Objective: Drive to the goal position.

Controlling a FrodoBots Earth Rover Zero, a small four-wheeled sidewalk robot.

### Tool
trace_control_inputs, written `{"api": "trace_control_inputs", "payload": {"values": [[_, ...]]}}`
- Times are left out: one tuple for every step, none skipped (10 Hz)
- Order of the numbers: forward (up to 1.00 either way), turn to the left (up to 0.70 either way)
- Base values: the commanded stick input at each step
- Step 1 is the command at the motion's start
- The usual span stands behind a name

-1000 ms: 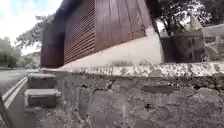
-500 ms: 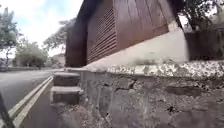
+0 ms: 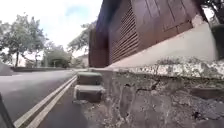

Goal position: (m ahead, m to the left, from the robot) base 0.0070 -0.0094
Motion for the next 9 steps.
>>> {"api": "trace_control_inputs", "payload": {"values": [[0.00,0.45],[0.00,0.45],[0.00,0.45],[0.00,0.45],[0.09,0.00],[0.17,0.00],[0.45,0.00],[0.45,0.00],[0.45,0.00]]}}
